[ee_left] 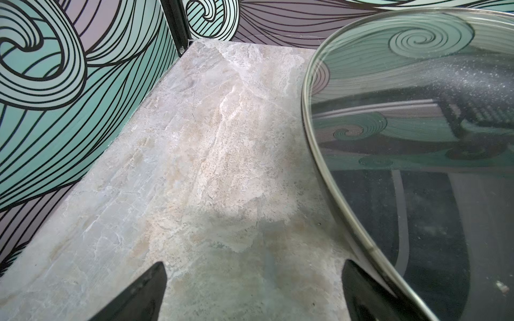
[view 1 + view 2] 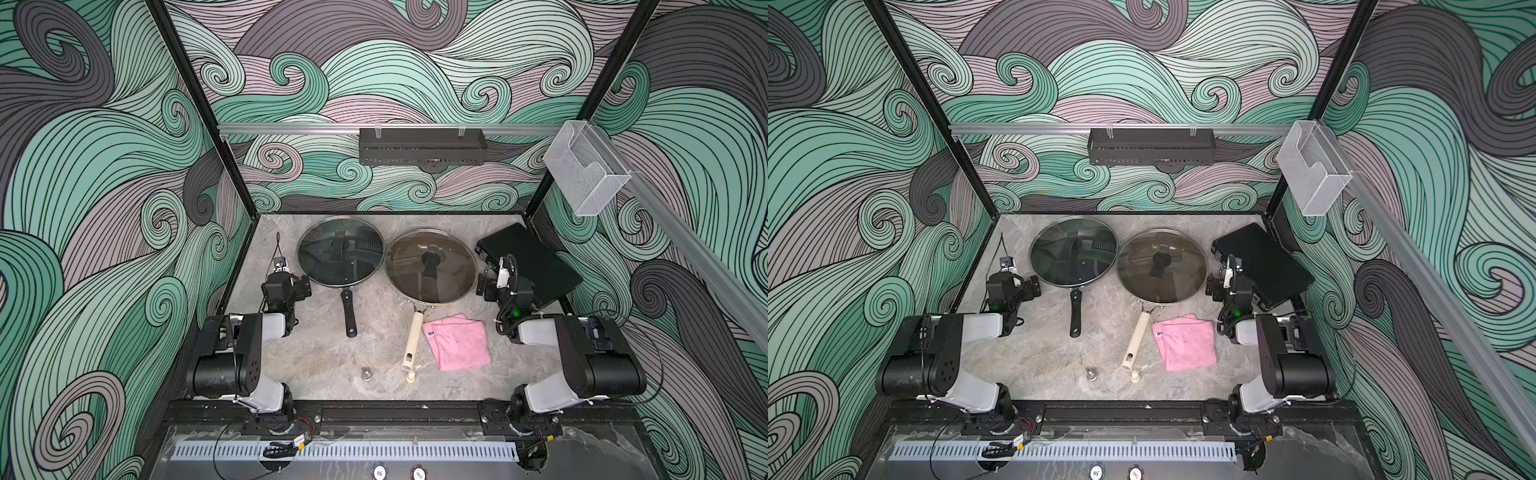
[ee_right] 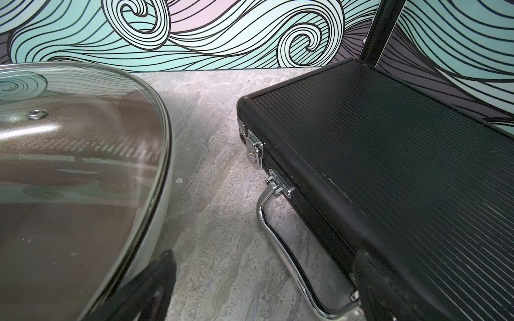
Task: Wipe the pot lid with a cloth
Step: Pick up the pot lid from the cooking pot.
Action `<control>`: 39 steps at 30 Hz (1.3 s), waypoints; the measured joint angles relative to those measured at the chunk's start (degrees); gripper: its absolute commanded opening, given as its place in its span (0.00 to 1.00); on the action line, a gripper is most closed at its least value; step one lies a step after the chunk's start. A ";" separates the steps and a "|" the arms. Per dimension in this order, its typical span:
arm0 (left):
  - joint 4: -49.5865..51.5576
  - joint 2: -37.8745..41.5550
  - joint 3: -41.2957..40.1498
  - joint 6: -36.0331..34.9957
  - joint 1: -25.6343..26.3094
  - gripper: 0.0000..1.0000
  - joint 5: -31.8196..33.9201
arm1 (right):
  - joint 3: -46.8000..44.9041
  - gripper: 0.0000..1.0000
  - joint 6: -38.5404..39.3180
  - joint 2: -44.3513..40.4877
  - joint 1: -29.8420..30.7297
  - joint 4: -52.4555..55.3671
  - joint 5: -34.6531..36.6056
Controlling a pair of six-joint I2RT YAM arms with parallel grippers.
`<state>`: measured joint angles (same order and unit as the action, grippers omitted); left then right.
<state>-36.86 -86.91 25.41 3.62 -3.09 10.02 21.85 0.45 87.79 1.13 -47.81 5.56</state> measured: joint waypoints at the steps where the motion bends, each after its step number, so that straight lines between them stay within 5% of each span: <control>1: 0.00 0.00 0.00 0.00 0.00 0.99 0.00 | 0.00 0.99 0.00 0.00 0.00 0.00 0.00; 33: 0.00 0.00 0.00 0.00 0.00 0.98 0.00 | 0.00 0.99 0.00 0.00 0.00 0.00 0.00; 36: -0.09 0.00 0.00 0.20 0.04 0.84 -0.11 | 0.00 0.99 0.00 0.00 0.00 0.00 0.00; 39: -0.44 0.04 0.00 0.07 0.24 0.79 -0.09 | 0.00 0.99 0.00 0.00 0.00 -0.02 0.02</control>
<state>-37.30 -86.87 25.41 3.68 -2.85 9.93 21.85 0.45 87.79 1.13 -47.83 5.58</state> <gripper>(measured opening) 0.817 0.986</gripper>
